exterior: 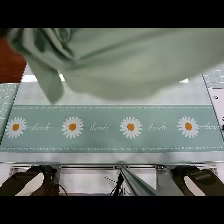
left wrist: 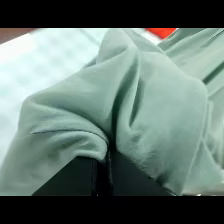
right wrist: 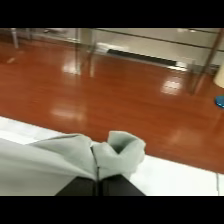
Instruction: Fold the shirts.
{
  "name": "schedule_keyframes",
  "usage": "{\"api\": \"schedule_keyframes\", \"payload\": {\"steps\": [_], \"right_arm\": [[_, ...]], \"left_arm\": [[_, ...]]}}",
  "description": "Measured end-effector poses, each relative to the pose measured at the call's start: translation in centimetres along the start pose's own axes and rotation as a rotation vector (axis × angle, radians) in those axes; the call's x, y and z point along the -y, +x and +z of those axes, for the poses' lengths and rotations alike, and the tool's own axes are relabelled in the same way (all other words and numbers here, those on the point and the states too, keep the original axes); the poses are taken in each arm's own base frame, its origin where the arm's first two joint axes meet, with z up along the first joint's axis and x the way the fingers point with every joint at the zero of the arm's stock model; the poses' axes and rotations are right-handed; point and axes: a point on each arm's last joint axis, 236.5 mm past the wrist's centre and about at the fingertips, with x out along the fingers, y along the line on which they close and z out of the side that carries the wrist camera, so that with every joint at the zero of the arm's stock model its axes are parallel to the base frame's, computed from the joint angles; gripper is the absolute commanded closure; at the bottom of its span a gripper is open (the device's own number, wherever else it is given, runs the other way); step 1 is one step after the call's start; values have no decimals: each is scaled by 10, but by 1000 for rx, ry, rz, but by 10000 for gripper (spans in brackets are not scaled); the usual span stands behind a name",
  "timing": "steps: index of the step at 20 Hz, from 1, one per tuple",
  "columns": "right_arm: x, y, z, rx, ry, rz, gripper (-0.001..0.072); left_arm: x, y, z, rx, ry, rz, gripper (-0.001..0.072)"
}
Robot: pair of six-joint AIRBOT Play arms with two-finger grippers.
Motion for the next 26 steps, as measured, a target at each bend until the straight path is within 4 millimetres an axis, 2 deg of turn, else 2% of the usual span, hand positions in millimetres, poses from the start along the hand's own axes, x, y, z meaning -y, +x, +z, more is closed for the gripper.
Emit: {"api": "schedule_keyframes", "payload": {"steps": [1,3,5,6,8,12,15,18,19,20,21,22,24,26], "right_arm": [[5,-11,-7,-17,5,-24,690],[16,-19,-26,-74,17,-72,690],[22,-9,-50,-162,28,-99,690],[24,2,-66,-220,32,-109,689],[27,30,-103,-342,38,-120,690],[31,109,-183,-547,58,-139,691],[34,178,-234,-676,60,-147,691],[30,245,-280,-795,97,-119,689],[25,263,-295,-833,132,-97,684],[20,281,-311,-870,180,-74,536],[15,296,-325,-905,233,-52,188],[12,308,-337,-931,285,-33,81],[6,322,-357,-984,396,8,82],[15,318,-368,-1036,450,29,83]], "left_arm": [[2,-2,-10,-31,-2,44,681],[15,-1,-34,-99,-2,70,681],[23,14,-71,-212,-25,59,681],[24,26,-96,-287,-45,56,681],[16,54,-144,-411,-95,79,680],[-28,123,-230,-532,-224,197,680],[-69,173,-265,-506,-285,275,679],[-108,212,-278,-467,-355,334,676],[-121,223,-281,-459,-392,349,593],[-132,232,-282,-453,-425,360,304],[-141,239,-282,-454,-466,369,11],[-150,244,-276,-439,-494,375,4],[-169,245,-263,-435,-512,384,5],[-191,229,-249,-455,-515,404,6]]}}
